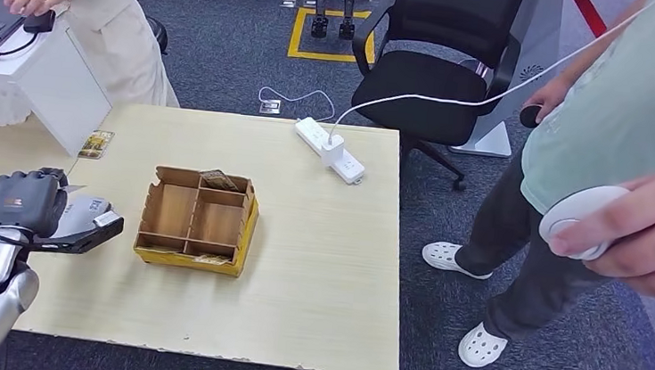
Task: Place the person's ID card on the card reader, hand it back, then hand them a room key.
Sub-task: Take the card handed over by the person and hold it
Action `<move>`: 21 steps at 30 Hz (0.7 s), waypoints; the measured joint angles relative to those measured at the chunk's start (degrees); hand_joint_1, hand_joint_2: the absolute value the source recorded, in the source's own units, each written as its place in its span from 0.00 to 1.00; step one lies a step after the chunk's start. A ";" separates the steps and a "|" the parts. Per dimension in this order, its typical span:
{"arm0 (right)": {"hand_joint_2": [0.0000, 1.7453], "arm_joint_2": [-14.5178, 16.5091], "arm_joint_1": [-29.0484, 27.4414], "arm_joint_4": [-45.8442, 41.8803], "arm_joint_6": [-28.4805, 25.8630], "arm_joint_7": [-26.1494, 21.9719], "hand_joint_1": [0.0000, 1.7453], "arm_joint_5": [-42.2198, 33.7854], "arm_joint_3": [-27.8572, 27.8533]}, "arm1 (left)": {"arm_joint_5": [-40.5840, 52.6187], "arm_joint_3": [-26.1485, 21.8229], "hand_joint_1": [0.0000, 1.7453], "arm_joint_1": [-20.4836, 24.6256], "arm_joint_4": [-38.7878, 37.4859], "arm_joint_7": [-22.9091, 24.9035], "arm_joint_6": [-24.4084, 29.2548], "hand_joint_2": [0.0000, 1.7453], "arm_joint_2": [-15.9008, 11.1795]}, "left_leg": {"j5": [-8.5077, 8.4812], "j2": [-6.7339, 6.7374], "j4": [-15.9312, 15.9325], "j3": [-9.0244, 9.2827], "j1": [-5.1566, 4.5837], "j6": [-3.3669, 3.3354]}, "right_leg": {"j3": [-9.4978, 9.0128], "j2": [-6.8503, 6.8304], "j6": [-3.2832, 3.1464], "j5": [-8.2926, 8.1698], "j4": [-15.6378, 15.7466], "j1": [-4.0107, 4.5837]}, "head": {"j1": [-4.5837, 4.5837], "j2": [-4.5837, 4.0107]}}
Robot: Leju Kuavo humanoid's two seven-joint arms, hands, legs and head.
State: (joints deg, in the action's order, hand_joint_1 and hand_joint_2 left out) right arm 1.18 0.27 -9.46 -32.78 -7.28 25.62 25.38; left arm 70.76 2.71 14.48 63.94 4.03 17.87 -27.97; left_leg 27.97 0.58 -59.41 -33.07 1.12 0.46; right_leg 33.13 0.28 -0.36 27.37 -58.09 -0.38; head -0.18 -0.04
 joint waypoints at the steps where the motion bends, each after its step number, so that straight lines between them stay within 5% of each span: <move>1: 0.00 -0.01 0.01 0.00 -0.02 -0.10 0.00 0.00 0.00 | 0.52 -0.01 1.00 -0.38 -0.02 0.29 -0.02 1.00 -0.07 | 0.00 0.00 0.00 -0.01 0.00 0.00 | 0.00 0.00 0.00 0.00 0.00 0.00 | 0.00 0.00; 11: 0.00 -0.22 0.06 0.00 -0.15 -0.37 0.00 -0.52 -0.08 | 1.83 -0.11 1.00 -4.38 -0.07 0.81 -0.88 1.00 0.64 | 0.01 0.00 -0.01 -0.01 -0.01 0.00 | 0.01 0.00 0.01 0.00 0.01 -0.01 | 0.00 0.00; 21: 0.00 -0.30 0.60 -0.03 -0.14 -0.99 0.00 -0.80 -0.71 | 12.55 -0.09 1.00 -6.40 -4.43 5.96 0.54 1.00 3.46 | 0.01 -0.01 0.00 -0.01 -0.01 0.00 | 0.00 -0.04 0.01 0.00 0.01 -0.01 | -0.02 0.00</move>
State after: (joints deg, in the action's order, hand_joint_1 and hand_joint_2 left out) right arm 0.88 0.87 -9.49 -32.92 -8.27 24.81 24.67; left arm 83.30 2.62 8.07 59.51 9.99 18.42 -24.51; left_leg 27.99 0.58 -59.41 -33.08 1.11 0.47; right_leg 33.12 0.24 -0.35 27.37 -58.08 -0.39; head -0.20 -0.04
